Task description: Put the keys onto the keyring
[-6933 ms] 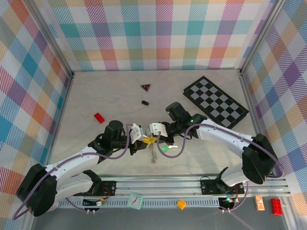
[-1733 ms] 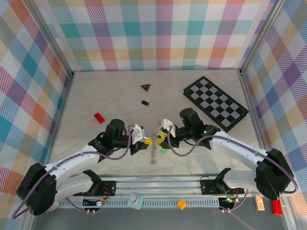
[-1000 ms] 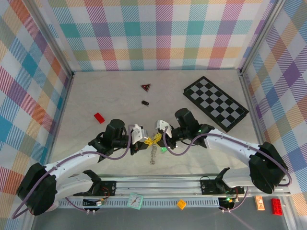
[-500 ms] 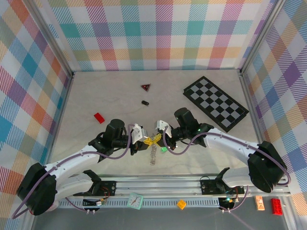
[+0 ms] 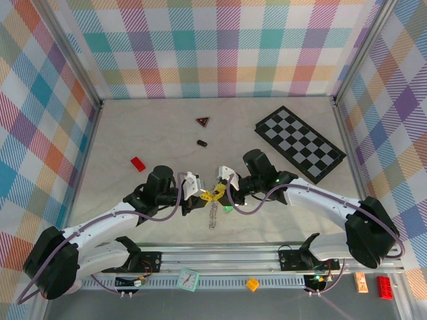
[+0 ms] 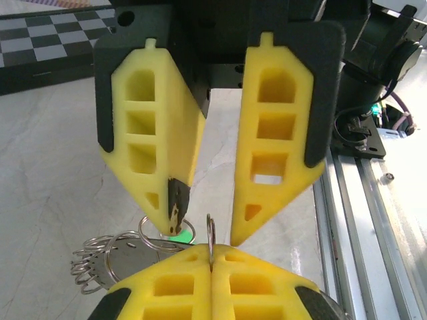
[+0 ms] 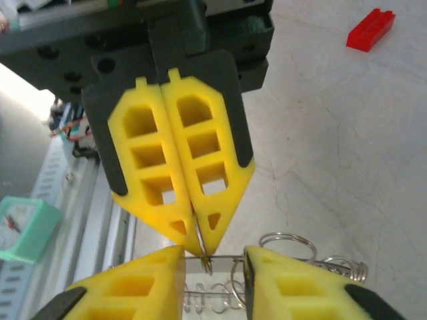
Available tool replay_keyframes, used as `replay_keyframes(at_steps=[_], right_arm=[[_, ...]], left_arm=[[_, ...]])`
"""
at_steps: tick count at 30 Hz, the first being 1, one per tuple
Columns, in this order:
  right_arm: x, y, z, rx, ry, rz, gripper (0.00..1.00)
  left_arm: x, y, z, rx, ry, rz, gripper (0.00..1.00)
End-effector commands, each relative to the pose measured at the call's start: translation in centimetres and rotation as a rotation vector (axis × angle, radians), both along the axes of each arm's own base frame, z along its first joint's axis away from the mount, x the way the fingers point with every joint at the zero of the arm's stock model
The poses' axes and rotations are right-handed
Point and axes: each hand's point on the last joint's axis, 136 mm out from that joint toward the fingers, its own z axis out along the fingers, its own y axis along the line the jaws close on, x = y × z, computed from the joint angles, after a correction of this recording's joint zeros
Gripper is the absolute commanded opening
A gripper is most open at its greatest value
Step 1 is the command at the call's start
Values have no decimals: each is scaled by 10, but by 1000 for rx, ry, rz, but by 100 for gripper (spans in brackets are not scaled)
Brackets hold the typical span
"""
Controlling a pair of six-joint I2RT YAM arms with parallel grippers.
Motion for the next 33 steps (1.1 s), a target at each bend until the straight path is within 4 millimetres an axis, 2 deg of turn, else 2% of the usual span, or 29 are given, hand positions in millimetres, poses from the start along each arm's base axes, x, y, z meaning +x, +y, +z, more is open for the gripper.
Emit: replay_keyframes(at_steps=[1,4,8,11,14,18,24,28,33], right_arm=[[3,-9,24,70,-21,-67,38],[20,-29,13,9,14,-268,45],[43,-69,-30,-162,225,-661,45],[42,-93,-64,-310,401,-862,43],[27,-86,-84,-396,536,-825,43],[25,-75,-100,-499,646,-808,39],[38,-66,-118,-586,638,-796,39],[47,-55,-122,-586,628,-771,39],[53,-51,-135,-614,637,-784,39]], left_arm=[[0,-7,16,-44,-67,-27,0],[0,-6,14,-29,-64,-23,0],[3,-5,12,-8,-56,-9,0],[4,-5,10,4,-48,-11,0],[4,-5,9,11,-49,-11,0],[5,-4,8,23,-50,-2,0],[6,-2,7,29,-57,10,0],[6,-1,6,36,-54,13,0],[6,0,6,40,-56,19,0]])
